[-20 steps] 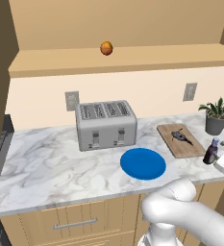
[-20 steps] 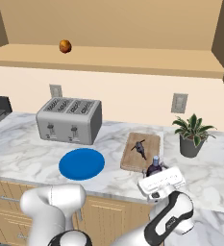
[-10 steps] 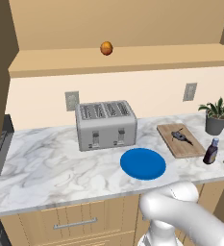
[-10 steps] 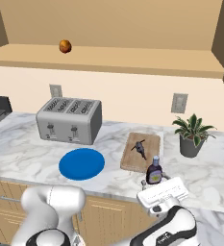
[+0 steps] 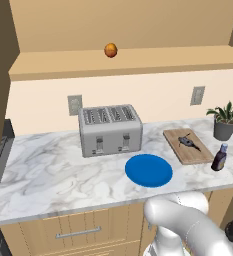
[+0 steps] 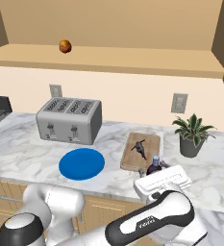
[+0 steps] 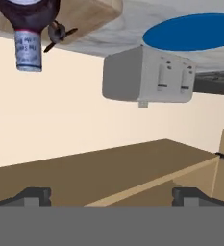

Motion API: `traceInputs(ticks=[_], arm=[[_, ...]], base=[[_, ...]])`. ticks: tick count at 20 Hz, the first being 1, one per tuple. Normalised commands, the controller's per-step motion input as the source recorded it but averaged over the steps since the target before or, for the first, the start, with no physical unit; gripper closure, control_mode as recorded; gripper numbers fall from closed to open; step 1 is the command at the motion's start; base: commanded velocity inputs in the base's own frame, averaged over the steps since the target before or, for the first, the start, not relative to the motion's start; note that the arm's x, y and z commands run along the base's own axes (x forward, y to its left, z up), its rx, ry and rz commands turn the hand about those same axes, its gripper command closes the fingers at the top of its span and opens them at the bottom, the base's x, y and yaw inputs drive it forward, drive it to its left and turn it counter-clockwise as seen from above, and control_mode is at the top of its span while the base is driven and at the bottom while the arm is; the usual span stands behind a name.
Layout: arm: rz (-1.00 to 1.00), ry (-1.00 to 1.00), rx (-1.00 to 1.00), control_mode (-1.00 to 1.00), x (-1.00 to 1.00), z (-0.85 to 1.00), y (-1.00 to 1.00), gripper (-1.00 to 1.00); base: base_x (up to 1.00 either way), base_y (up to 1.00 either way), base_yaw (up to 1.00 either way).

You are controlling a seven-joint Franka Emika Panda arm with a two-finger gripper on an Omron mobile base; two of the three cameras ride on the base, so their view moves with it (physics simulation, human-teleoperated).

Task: Pick the fish from the plate and place it on the cutting board. Then pick the condiment bottle from the cabinet and place it next to the cutting board.

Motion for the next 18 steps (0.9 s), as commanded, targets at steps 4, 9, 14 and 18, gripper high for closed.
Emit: traceInputs(ticks=[4, 9, 14, 18], arm=[[0.00, 0.02, 0.00, -1.00, -0.33, 0.39, 0.17, -1.00], [0.00, -0.01, 0.00, -1.00, -0.53, 0.07, 0.00, -1.00], [0.00, -0.03, 0.01, -1.00, -0.67, 0.12, 0.00, -1.00], [0.00, -0.07, 0.02, -1.00, -0.75, 0.38, 0.00, -1.00]], base=[[0.00, 0.00, 0.00], [0.00, 0.00, 0.00], [0.00, 0.00, 0.00], [0.00, 0.00, 0.00]])
